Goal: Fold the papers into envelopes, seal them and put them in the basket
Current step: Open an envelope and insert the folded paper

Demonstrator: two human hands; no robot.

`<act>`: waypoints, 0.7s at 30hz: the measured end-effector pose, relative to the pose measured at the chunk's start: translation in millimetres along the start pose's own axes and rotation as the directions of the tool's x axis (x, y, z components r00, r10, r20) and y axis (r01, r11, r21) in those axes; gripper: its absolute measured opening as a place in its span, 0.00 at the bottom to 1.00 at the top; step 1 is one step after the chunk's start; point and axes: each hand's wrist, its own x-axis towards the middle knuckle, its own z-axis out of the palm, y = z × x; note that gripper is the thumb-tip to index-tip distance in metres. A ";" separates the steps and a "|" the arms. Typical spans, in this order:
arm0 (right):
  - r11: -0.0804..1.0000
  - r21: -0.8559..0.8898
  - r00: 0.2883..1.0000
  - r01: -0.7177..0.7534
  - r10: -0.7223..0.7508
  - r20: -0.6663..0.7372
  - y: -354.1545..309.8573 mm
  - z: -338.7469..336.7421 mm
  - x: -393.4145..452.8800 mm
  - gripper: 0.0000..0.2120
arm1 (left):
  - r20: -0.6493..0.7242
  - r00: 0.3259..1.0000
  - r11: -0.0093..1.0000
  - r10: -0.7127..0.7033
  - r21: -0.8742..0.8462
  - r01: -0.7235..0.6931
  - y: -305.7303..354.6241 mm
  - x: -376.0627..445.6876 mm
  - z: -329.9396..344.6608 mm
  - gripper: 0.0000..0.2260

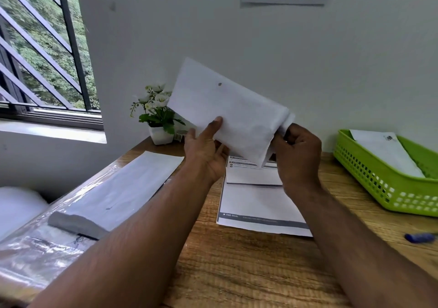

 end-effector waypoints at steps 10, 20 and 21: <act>0.638 0.313 0.708 -0.703 0.589 0.390 -9.2 -1.3 -4.2 0.06 | 0.347 0.936 0.985 0.064 -0.170 -0.005 21.4 -9.9 -0.4 0.17; 0.337 0.323 0.465 -0.885 0.697 0.546 -16.0 0.9 -10.2 0.07 | 0.471 0.882 0.999 0.014 0.029 -0.031 10.7 -16.7 6.2 0.34; 0.335 0.337 0.473 -0.880 0.692 0.546 -15.7 1.1 -10.3 0.07 | 0.454 0.891 1.000 0.016 0.008 -0.022 9.6 -14.2 6.4 0.37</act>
